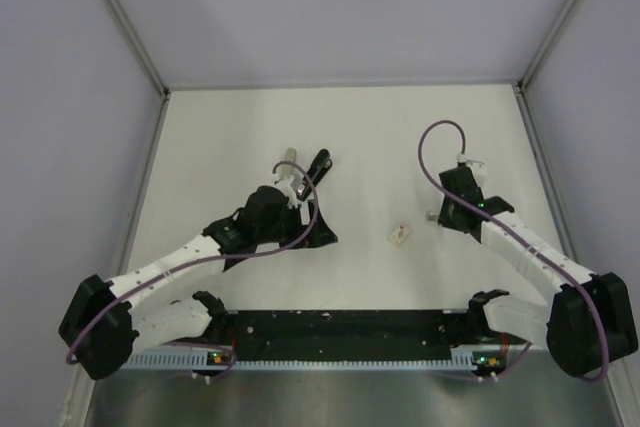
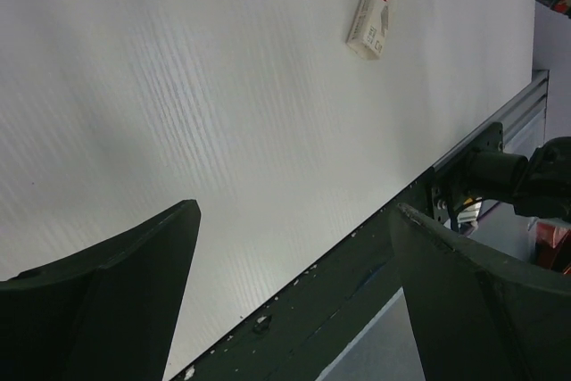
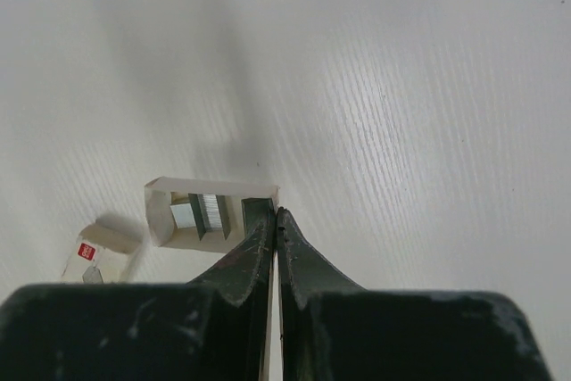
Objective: Unload the staples from the stapler
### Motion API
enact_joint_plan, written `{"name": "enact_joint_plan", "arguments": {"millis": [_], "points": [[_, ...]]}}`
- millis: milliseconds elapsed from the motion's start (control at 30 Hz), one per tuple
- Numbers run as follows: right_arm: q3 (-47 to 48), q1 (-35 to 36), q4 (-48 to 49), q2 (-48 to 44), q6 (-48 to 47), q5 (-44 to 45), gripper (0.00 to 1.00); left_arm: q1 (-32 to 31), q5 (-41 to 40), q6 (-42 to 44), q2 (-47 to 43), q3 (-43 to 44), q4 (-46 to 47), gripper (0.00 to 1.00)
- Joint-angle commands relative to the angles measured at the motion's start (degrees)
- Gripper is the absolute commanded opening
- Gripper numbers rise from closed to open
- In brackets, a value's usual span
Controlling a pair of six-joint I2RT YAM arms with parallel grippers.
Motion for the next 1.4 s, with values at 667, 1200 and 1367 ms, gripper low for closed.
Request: {"name": "enact_joint_plan", "arguments": {"millis": [667,1200,1367], "points": [[3.02,-2.47,12.96,8.37,-18.2,-13.41,0.0,-7.92,-10.07,-15.59,21.92,8.43,14.91,0.25],[5.74,-2.47,8.57,10.83,-14.06,-12.45,0.0,-14.42,-6.55,-19.2,33.78,12.21,20.88,0.0],[5.92,-2.47,8.21,11.62,-13.71,-11.92,0.0,-16.0,-5.67,-19.99,37.56,15.81,21.94,0.0]]}}
